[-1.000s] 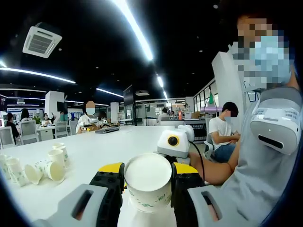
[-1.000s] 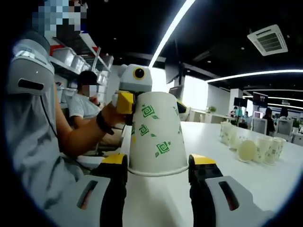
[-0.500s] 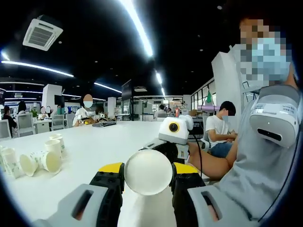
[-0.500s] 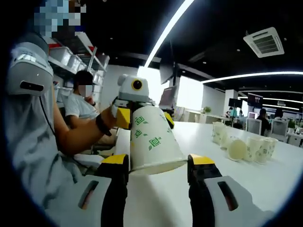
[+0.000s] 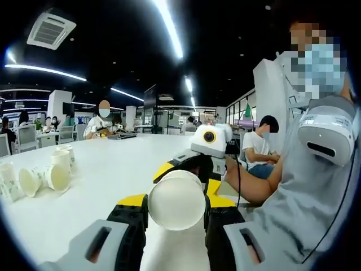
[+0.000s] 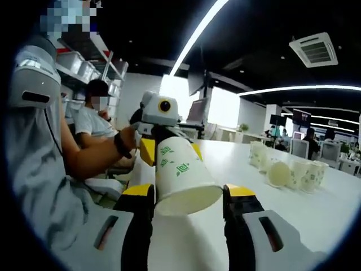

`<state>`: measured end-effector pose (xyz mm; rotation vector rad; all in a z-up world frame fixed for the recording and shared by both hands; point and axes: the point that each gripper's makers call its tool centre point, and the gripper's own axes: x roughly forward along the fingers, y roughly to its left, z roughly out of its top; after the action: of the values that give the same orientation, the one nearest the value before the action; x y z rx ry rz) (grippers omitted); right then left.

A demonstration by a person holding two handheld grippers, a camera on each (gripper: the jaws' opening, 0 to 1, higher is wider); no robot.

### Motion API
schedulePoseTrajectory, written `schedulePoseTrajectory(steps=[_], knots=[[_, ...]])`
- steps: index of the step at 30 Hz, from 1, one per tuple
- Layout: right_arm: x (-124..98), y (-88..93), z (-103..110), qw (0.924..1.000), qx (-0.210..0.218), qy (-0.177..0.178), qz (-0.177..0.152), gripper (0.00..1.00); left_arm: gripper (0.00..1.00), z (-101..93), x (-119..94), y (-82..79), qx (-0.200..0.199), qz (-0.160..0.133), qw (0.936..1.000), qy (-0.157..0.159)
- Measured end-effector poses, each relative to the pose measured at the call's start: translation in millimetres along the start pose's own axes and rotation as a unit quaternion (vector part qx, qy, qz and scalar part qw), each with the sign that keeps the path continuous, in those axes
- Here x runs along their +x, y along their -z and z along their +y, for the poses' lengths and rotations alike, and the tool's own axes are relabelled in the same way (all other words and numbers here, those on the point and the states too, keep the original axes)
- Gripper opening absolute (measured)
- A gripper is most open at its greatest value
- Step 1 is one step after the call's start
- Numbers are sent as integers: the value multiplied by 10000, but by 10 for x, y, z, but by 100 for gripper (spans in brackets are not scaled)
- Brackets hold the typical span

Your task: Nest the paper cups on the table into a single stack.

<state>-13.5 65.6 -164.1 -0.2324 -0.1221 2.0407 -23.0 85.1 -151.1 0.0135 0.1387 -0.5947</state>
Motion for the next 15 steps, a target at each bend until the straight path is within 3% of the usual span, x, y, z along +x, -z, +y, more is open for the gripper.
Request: schedulePoseTrajectory(steps=[6,9,15], knots=[[29,-1,-49,9998,-117,-75,142,51,42,44,-13,82,41,119,9999,-63],[51,88,-62,9985,-262,-192,435,51,42,70,-13,123,71,178,9998,-93],[71,117,-121,9984,-295,-176,454,51,42,121,-20,155,89,197,9997,-131]])
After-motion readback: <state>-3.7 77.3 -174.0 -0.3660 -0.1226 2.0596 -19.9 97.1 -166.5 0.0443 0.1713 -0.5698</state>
